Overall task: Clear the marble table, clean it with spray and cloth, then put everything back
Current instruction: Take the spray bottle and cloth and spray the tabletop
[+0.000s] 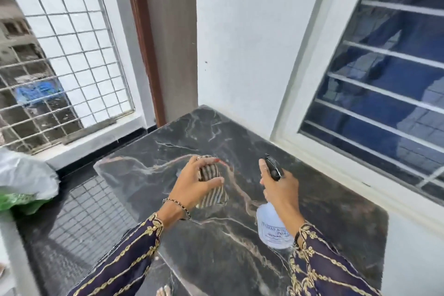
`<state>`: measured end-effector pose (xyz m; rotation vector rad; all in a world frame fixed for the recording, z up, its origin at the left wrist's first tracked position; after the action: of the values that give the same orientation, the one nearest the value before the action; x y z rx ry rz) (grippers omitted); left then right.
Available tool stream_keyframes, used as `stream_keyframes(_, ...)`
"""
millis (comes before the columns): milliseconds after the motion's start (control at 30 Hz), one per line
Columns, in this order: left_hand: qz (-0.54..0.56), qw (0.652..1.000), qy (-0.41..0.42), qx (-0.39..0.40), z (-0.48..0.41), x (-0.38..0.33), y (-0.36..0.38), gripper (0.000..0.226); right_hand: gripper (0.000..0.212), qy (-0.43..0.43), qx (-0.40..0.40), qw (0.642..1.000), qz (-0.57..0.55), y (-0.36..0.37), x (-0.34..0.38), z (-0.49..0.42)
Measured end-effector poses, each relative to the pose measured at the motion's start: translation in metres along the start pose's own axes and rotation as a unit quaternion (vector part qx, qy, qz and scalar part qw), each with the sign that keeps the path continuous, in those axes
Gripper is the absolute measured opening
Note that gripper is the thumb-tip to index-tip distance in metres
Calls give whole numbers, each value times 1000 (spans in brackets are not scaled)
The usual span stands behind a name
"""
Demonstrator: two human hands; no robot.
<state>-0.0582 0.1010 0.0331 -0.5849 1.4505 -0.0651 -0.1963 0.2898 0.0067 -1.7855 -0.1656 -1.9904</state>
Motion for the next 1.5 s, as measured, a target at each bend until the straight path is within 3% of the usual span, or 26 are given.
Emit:
stream_keyframes(167,27,999,4,-27,-53,36,-70,50,66,21,2,1000,1,51,10,-63)
stream_keyframes(333,47,999,5,-10,-98,76,-125,46,94,60,-34,996,51,104,18,-130)
stream_keyframes(533,63,998,-12,13,-128,108,-179,37,100,154,-96,971,156,140,14,-189)
stream_keyframes(733,77,997,-15,1,-141,125,-216,32,90,166,-113,971,131,148,12,-207)
stream_keyframes(933,115,992,-24,-42,-128,137,-232,27,101,162,-132,968,140,150,11,-196)
stream_keyframes(1100,106,991,-33,-74,-101,139,-237,22,105,160,-78,956,232,162,8,-172)
stream_keyframes(1267,85,988,-33,-125,-63,136,-244,22,85,139,14,964,227,176,12,-138)
stream_keyframes(1500,57,976,-49,-203,7,134,-252,21,84,104,30,954,281,195,22,-82)
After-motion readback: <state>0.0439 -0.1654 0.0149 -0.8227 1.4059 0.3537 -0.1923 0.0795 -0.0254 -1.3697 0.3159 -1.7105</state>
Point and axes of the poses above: each hand's wrist, its own z-axis away from the middle knuckle, its own y-axis out of the palm, x = y × z, the point moved 4 cm from there along -z, towards the middle knuckle, and after that the axes turned 12 degrees about x, right-handed, at the moved point
